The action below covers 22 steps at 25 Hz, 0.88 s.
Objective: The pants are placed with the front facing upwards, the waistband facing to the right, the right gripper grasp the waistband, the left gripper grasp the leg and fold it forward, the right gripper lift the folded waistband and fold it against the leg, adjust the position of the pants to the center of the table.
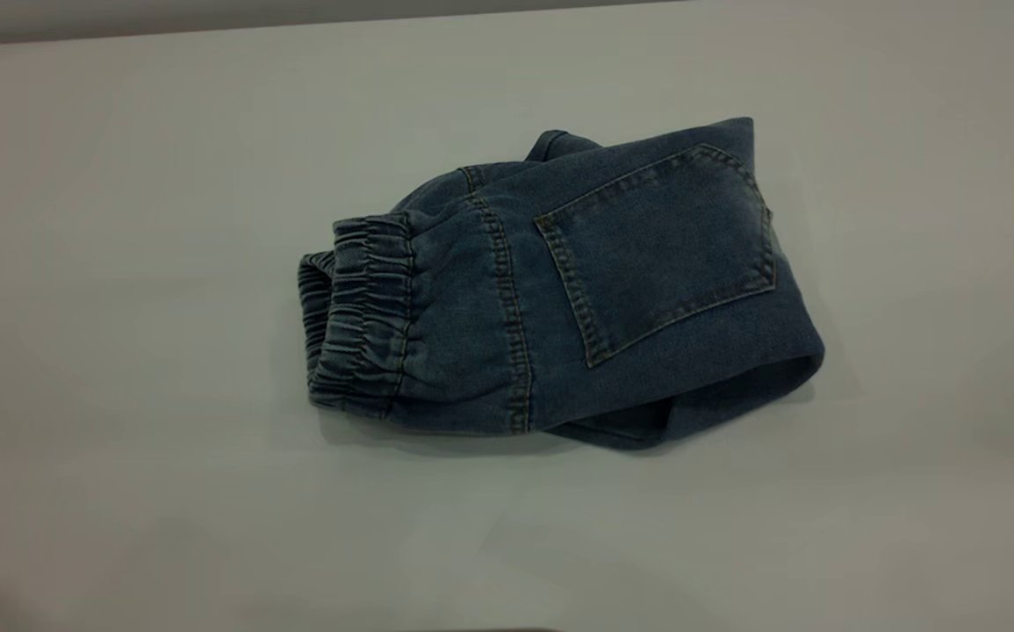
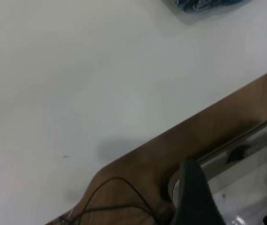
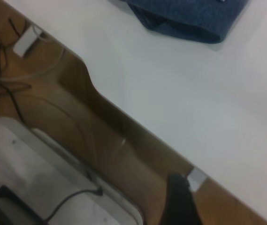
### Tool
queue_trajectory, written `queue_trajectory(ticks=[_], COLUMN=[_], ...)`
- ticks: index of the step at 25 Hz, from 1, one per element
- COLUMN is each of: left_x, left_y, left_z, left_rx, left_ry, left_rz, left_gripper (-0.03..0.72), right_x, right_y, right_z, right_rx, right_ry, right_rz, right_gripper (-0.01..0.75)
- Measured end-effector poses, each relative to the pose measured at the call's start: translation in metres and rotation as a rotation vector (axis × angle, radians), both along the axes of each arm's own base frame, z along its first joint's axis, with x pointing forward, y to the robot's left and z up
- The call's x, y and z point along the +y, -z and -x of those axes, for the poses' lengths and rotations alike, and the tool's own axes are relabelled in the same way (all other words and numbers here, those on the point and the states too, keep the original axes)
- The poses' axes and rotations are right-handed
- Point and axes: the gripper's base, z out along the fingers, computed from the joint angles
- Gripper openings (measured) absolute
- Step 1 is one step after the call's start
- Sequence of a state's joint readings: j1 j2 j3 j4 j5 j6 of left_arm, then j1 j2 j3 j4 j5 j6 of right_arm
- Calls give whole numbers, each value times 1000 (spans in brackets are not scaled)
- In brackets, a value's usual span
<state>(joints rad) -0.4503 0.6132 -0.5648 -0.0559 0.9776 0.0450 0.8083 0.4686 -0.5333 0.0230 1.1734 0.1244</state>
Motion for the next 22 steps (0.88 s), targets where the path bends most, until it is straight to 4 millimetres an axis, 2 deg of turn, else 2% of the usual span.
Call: queue_trajectory(ticks=[3, 8, 13, 22], left_x=[7, 16, 24, 28], left_y=[7, -1, 0, 8], left_z=[16, 36, 53, 61], left_rx=[-30, -146, -160, -151], left_ry=[1, 3, 8, 8], left_rz=[23, 87, 96, 79], left_gripper=[388, 388, 388, 388], right_x=[-8, -18, -21, -21], right_y=[9, 5, 4, 5], right_z=[8, 17, 19, 20], right_rx=[-39, -132, -158, -147], right_ry=[0, 1, 3, 0], right_rz=[-47, -135, -148, -153], right_gripper=[449, 449, 449, 433])
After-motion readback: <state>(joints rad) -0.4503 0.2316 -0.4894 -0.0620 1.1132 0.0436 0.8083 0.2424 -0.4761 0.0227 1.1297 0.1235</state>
